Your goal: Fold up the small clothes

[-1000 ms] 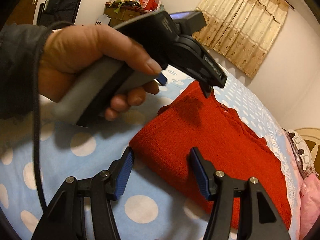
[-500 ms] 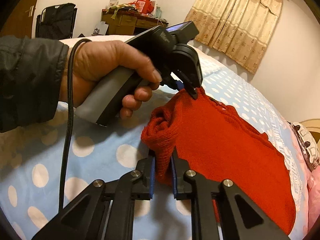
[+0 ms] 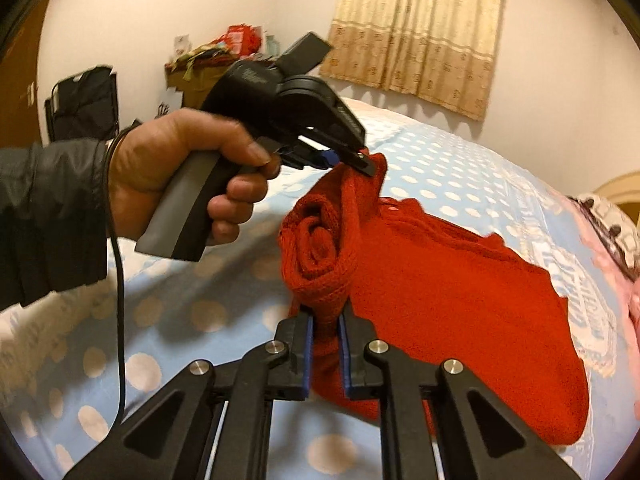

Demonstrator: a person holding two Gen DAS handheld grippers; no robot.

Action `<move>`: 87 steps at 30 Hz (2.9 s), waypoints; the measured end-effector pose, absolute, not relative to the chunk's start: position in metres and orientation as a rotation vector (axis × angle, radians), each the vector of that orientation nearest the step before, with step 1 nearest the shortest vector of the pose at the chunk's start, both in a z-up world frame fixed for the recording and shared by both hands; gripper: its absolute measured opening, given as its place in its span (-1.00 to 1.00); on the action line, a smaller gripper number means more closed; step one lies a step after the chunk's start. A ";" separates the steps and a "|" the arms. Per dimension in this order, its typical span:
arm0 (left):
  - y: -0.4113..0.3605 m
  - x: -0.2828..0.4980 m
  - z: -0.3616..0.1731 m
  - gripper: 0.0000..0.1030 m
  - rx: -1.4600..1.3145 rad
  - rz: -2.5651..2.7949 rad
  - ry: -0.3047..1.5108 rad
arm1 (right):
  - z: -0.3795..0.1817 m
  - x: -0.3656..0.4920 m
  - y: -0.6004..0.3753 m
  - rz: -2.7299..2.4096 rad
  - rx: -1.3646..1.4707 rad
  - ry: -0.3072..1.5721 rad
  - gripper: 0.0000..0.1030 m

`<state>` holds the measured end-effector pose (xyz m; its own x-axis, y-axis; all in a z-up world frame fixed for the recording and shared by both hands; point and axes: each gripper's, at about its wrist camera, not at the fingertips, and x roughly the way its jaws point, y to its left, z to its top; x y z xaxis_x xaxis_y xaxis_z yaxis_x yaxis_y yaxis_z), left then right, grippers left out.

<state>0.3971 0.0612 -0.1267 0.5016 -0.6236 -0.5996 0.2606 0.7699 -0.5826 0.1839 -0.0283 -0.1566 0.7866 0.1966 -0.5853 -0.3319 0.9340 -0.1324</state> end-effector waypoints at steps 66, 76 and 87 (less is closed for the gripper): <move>-0.127 0.319 -0.098 0.39 0.038 -0.665 0.783 | -0.177 0.119 -0.290 -0.023 0.465 0.581 0.13; -0.120 0.302 -0.134 0.49 0.040 -0.627 0.823 | -0.145 0.190 -0.239 0.131 0.231 0.633 0.13; -0.111 0.302 -0.155 0.83 -0.032 -0.623 0.856 | -0.174 0.212 -0.266 0.106 0.268 0.781 0.09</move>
